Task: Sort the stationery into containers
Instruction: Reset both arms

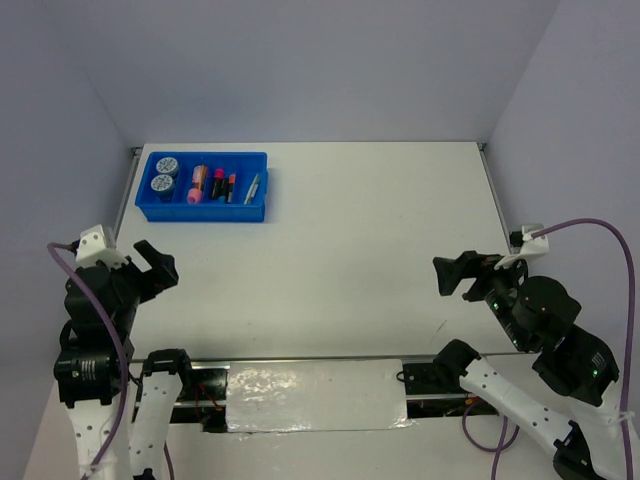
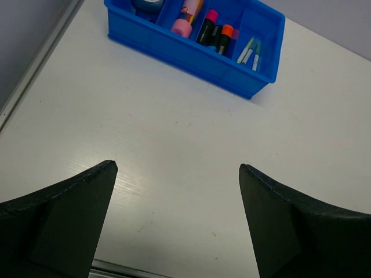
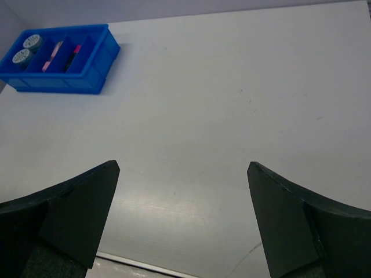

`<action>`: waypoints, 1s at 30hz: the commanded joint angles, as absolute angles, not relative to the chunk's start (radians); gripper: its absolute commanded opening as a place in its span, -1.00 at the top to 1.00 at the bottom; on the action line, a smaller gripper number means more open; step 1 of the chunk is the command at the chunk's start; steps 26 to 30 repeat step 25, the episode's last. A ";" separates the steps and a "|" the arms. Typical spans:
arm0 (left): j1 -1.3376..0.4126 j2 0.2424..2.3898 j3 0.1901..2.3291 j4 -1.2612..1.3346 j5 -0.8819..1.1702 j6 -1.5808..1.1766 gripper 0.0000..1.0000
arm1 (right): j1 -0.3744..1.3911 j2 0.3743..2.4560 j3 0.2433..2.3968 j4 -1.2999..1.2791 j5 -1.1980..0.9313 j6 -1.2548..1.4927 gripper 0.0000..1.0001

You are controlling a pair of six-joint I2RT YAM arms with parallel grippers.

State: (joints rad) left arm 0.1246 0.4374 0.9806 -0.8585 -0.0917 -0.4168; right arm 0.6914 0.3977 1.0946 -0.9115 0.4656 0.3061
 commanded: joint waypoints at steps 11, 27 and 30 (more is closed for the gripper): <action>0.109 0.331 0.870 -0.844 0.037 -0.406 -0.99 | 0.692 0.304 1.068 -0.959 0.463 0.342 -0.99; 0.106 0.354 0.850 -0.827 0.072 -0.396 -0.99 | 0.692 0.316 1.074 -0.974 0.463 0.345 -0.99; 0.106 0.354 0.850 -0.827 0.072 -0.396 -0.99 | 0.692 0.316 1.074 -0.974 0.463 0.345 -0.99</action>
